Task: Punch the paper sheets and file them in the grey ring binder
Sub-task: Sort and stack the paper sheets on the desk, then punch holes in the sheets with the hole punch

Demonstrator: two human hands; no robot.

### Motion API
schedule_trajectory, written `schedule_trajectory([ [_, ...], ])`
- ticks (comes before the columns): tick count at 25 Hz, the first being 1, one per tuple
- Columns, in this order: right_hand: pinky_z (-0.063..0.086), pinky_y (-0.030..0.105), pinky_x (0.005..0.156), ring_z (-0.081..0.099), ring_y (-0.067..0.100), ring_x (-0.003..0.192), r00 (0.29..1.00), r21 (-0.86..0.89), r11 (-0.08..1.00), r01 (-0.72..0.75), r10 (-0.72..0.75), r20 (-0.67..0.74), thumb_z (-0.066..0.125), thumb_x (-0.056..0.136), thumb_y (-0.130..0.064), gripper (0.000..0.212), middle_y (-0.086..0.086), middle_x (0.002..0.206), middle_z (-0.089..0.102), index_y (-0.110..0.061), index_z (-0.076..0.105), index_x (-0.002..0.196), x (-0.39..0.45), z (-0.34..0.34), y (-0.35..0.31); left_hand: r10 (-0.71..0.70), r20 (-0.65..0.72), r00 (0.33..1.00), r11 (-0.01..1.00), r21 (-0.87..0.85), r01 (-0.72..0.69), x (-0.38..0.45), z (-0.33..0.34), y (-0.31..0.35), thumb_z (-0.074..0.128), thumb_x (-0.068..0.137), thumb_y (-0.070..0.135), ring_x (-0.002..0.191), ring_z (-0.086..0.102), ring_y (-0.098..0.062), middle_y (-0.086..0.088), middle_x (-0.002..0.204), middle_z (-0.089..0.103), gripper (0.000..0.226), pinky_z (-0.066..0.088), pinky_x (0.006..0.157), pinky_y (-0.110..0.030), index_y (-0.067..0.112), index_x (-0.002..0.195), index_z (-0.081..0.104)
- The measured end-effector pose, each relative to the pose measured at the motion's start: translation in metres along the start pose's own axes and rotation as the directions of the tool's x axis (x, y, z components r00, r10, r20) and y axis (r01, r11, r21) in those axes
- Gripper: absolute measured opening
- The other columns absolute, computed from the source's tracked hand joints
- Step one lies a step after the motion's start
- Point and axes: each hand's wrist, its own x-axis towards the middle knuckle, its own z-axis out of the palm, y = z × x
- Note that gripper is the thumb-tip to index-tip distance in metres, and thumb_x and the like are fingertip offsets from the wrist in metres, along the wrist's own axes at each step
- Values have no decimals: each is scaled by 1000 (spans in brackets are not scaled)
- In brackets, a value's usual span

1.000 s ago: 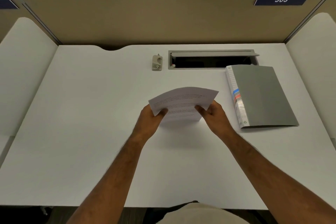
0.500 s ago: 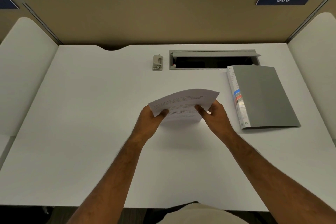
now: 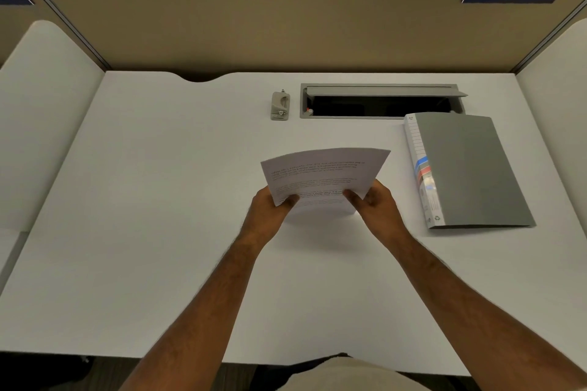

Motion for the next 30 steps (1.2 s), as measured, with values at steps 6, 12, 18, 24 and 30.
schedule_trajectory([
  [6, 55, 12, 72, 67, 9, 98, 1000, -15, 999, -31, 31, -5, 65, 97, -28, 34, -12, 114, 67, -27, 56, 130, 20, 1, 2, -15, -7, 1000, 999, -41, 15, 18, 2, -5, 71, 95, 30, 105, 68, -13, 9, 118, 70, 35, 61, 86, -33, 28, 130, 63],
  [12, 60, 19, 73, 70, 5, 94, 997, 25, 997, -78, 78, -28, 65, 97, -29, 28, -15, 112, 67, -23, 57, 123, 39, 0, 9, -59, 23, 998, 995, -75, 60, 41, 8, -5, 73, 93, 29, 97, 74, -12, 14, 110, 74, 26, 63, 76, -29, 31, 119, 66],
  [18, 57, 16, 76, 68, -3, 97, 992, 45, 992, -115, 117, -41, 66, 96, -28, 26, -22, 113, 65, -28, 54, 119, 59, 0, 25, -118, 21, 993, 992, -40, 119, 73, 14, -6, 72, 94, 32, 87, 74, -5, 17, 106, 72, 30, 59, 66, -19, 28, 119, 58],
  [24, 57, 18, 82, 67, 1, 102, 981, 83, 980, -181, 186, -56, 67, 96, -29, 29, -13, 118, 67, -24, 56, 122, 79, -4, 48, -193, -14, 981, 981, -16, 193, 114, 12, -17, 68, 97, 26, 95, 74, -20, 0, 103, 72, 23, 63, 78, -33, 19, 115, 55],
  [30, 58, 24, 85, 67, 6, 105, 969, 88, 967, -241, 245, -42, 66, 96, -32, 33, -12, 121, 66, -25, 55, 126, 94, -6, 67, -146, -46, 988, 988, 49, 148, 173, -4, -18, 71, 92, 18, 74, 73, -21, 2, 94, 66, 19, 60, 79, -50, 16, 107, 60],
])
